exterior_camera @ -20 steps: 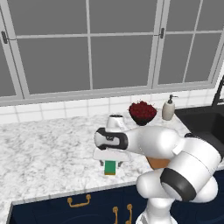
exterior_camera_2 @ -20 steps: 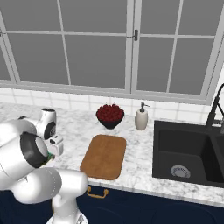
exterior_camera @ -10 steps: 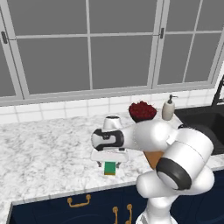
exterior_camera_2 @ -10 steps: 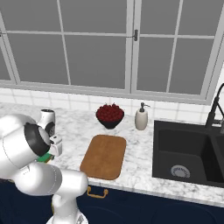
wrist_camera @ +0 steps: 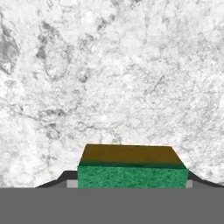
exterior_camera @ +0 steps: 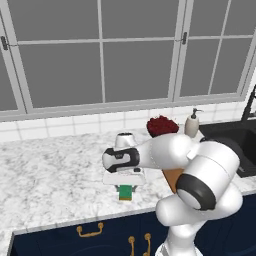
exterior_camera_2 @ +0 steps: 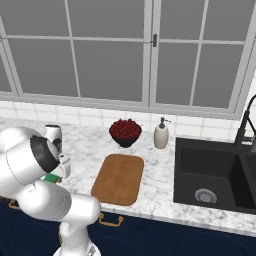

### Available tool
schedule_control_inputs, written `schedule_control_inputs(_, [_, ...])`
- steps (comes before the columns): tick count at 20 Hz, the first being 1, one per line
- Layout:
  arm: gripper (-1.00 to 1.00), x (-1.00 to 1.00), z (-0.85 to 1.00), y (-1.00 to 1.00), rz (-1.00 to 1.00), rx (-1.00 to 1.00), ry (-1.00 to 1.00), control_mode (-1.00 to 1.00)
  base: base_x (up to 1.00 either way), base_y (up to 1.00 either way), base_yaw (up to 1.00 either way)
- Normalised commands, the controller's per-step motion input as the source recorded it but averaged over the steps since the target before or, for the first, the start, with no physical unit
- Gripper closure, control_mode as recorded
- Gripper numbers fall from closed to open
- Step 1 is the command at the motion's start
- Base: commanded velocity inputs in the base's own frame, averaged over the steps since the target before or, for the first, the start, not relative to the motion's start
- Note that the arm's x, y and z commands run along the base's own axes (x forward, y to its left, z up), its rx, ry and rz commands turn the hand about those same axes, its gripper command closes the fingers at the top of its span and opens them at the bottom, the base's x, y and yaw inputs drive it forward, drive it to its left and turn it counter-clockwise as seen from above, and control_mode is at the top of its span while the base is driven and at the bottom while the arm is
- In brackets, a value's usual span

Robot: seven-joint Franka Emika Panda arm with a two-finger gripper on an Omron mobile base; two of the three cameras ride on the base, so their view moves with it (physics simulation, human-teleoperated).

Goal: Pick up the sponge from the counter and clean the cutting board by briefly scrubbing or pressing down on the cutting board. Once finished, release the sponge.

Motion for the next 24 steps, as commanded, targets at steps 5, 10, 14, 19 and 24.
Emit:
schedule_control_inputs(5, [1.00, 0.00, -0.07, -0.28, 0.02, 0.00, 0.00, -1.00, 0.00, 0.00, 0.00])
schedule_control_inputs(10, [1.00, 0.00, 0.68, -0.73, 0.20, 0.01, -0.04, -1.00, 0.00, 0.00, 0.00])
schedule_control_inputs(14, [1.00, 0.03, 0.60, -0.97, 0.41, 0.01, -0.04, -1.00, 0.00, 0.00, 0.00])
schedule_control_inputs(19, [1.00, 0.19, 0.11, -1.00, 0.32, 0.01, -0.01, -1.00, 0.00, 0.00, 0.00])
schedule_control_inputs(24, [1.00, 0.70, 0.01, -0.66, 0.11, 0.03, 0.01, -1.00, 0.00, 0.00, 0.00])
